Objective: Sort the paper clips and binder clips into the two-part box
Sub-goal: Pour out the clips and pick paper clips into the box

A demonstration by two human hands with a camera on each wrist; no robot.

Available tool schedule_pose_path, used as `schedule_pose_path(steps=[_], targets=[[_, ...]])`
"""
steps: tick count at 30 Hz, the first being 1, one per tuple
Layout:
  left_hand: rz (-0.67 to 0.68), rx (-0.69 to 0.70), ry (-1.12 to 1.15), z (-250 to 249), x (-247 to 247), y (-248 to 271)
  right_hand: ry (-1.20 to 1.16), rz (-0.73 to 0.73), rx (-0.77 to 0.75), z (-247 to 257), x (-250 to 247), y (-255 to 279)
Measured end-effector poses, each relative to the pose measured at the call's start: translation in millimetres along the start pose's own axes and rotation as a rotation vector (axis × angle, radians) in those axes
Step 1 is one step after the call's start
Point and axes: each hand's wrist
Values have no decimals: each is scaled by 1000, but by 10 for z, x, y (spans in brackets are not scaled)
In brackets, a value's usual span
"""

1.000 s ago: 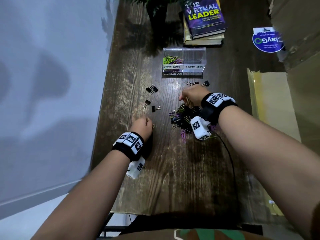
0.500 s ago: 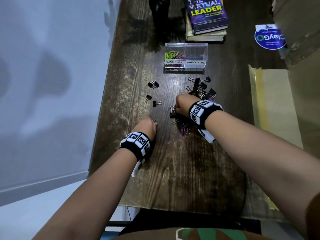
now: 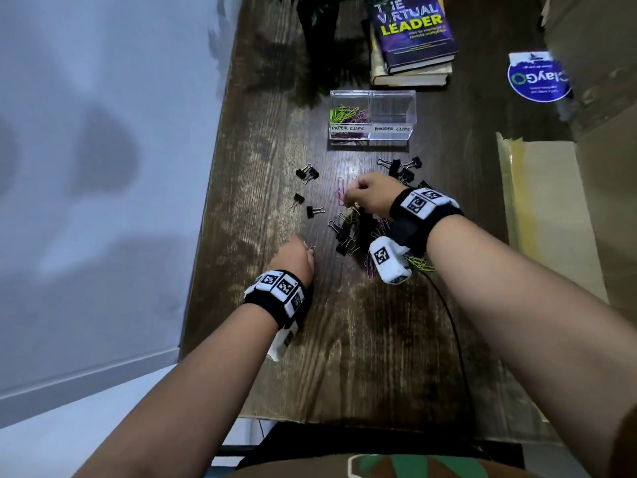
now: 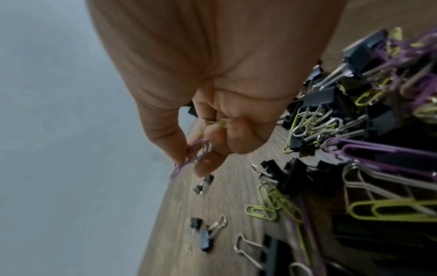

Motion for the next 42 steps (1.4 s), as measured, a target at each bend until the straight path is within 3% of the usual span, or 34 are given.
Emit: schedule_pose_path(steps=[4, 7, 13, 19, 22, 26, 31, 34, 38, 42], targets=[[59, 30, 68, -8, -62, -15, -423, 77, 67, -64, -49, -5], [1, 73, 196, -72, -132, -47, -638, 90, 98, -146, -84, -26], [-91, 97, 459, -282, -274, -330, -783, 107, 148, -364, -158, -12], [-18, 177, 426, -501, -313, -552, -894, 196, 209, -436, -136, 85], [25, 229, 280, -562, -299, -631, -761, 174, 242, -439, -87, 154], [48, 218, 214, -579, -276, -707, -249, -45, 171, -481, -41, 121], [35, 256, 138, -567, -272, -745, 115, -290, 43, -369, -72, -98], [66, 321, 24, -577, -289, -756, 395, -277, -6, -272, -93, -232], [85, 483, -105, -558, -301, -765, 555, -218, -30, -206, -74, -324], [152, 627, -184, -510, -305, -806, 666, -128, 82, -120, -71, -387]])
Point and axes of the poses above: each hand's wrist, its own y-axis away from the middle knuckle, its own x-axis out of the palm, z = x × y, and after that the axes turned 11 degrees about x, right-handed
